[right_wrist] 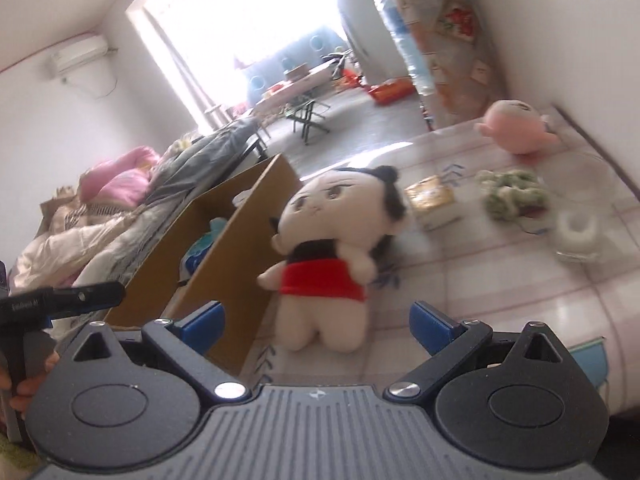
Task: Organize soft objects
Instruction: 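Withdraw both tools from the box toward the gold tissue pack and scrunchie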
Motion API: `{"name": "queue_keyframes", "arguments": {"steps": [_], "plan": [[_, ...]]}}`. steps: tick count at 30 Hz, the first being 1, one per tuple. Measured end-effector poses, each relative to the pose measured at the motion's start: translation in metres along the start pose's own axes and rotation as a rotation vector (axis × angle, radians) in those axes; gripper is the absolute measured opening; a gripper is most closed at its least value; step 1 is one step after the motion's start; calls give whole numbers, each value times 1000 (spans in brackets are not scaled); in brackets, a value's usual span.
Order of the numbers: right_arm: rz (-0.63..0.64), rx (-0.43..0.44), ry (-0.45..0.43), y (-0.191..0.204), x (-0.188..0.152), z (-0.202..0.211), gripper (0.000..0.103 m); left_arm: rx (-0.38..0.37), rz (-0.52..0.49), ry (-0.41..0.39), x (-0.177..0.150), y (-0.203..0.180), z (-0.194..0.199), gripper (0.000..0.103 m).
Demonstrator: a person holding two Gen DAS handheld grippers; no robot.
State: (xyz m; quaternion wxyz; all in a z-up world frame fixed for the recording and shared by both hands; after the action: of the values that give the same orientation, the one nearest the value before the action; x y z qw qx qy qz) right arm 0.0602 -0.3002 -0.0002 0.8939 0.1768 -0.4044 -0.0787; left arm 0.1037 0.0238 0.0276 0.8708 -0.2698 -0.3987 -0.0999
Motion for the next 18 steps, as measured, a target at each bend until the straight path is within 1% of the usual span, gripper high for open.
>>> {"name": "queue_keyframes", "arguments": {"steps": [3,5,9,13,15,18], "plan": [[-18,-17,-22,-16,1,1,100,6,-87,29,0,-23,-16,103],[-27,-26,-47,-27,4,5,100,-5,-138,33,1,-39,-23,103],[-20,-34,-82,-36,5,7,99,-36,-201,43,11,-66,-37,103],[46,-71,-135,-42,15,16,97,-60,-224,80,26,-83,-61,103],[87,-99,-161,-44,29,19,95,-85,-223,114,36,-91,-78,103],[161,-122,-212,-49,53,20,95,-141,-190,155,57,-102,-106,103]]}}
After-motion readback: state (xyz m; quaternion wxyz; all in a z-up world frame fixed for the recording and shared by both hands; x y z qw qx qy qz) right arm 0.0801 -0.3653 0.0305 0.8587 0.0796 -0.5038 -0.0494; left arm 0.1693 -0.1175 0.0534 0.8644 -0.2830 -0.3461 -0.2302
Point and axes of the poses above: each gripper's, at about its wrist camera, not at the fingertips, and z roughly against the way its jaws point, y to its left, x to its top, the point moved 4 cm from there along -z, roughly the way its jaws point, and after that the axes turned 12 degrees about -x, right-handed, at the moved point
